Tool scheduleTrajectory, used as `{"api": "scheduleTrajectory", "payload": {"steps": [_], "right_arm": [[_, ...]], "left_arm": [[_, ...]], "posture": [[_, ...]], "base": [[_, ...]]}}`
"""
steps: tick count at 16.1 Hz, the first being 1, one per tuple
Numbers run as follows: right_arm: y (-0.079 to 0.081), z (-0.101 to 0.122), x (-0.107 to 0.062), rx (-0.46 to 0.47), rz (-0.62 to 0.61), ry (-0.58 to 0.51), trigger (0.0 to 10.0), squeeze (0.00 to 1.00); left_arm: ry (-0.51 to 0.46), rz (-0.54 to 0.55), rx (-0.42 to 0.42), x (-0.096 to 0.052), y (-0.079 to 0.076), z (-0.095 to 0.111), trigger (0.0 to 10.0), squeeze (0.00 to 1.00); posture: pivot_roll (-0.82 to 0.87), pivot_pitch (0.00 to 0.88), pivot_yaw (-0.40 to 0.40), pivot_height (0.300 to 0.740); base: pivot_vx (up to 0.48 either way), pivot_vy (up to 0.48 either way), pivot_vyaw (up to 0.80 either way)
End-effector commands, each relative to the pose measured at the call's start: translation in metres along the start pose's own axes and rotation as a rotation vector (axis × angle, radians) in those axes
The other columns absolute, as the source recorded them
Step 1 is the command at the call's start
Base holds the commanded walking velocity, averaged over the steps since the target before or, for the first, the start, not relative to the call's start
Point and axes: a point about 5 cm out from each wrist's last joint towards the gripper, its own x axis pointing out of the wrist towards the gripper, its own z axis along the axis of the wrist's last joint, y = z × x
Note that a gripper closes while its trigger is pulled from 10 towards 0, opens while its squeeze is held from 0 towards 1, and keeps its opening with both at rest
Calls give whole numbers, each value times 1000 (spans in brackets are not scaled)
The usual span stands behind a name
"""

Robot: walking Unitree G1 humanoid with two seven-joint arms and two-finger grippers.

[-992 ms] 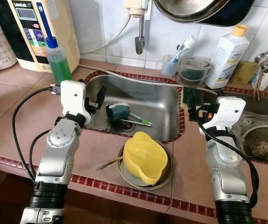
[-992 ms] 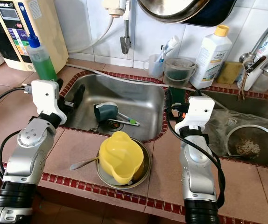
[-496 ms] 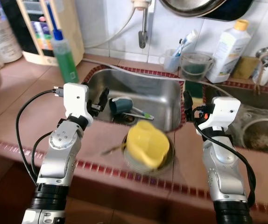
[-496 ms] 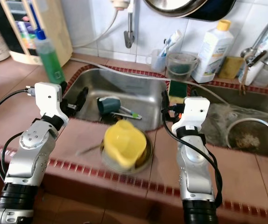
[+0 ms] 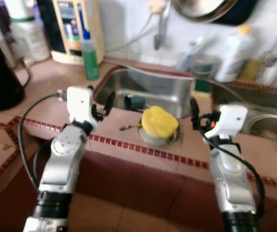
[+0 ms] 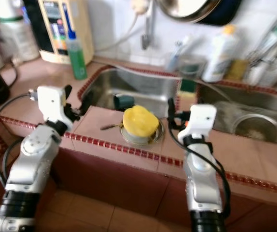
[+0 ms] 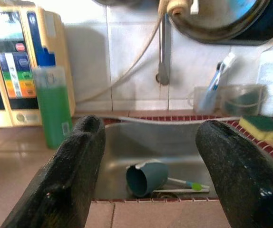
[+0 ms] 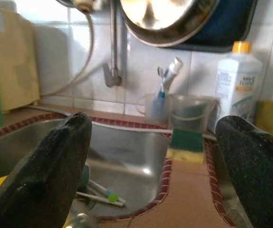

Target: Kitchen organization

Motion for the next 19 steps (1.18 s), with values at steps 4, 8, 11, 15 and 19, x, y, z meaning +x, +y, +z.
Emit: {"api": "scheduleTrajectory", "payload": {"steps": [4, 8, 11, 15, 19], "right_arm": [[1, 3, 3, -27, 18, -6, 10000, 0], [-4, 3, 6, -15, 45, 17, 10000, 0], [-22, 1, 6, -49, 35, 43, 10000, 0], [-39, 3, 8, -36, 43, 68, 10000, 0], [-74, 8, 9, -13, 82, 116, 10000, 0]], "left_arm": [[31, -160, 66, -3, -13, 1, 10000, 0], [66, -275, 165, -7, -25, 4, 10000, 0], [93, -303, 160, -5, -34, 7, 10000, 0], [107, -357, 159, -8, -43, 9, 10000, 0], [184, -517, 196, -20, -55, 7, 10000, 0]], "posture": [[-63, 0, 5, 740], [-65, 0, 8, 740], [-68, 0, 6, 740], [-72, 0, 4, 740], [-72, 3, 5, 740]], "base": [[0, 0, 0], [0, 0, 0], [0, 0, 0], [0, 0, 0], [0, 0, 0]]}}
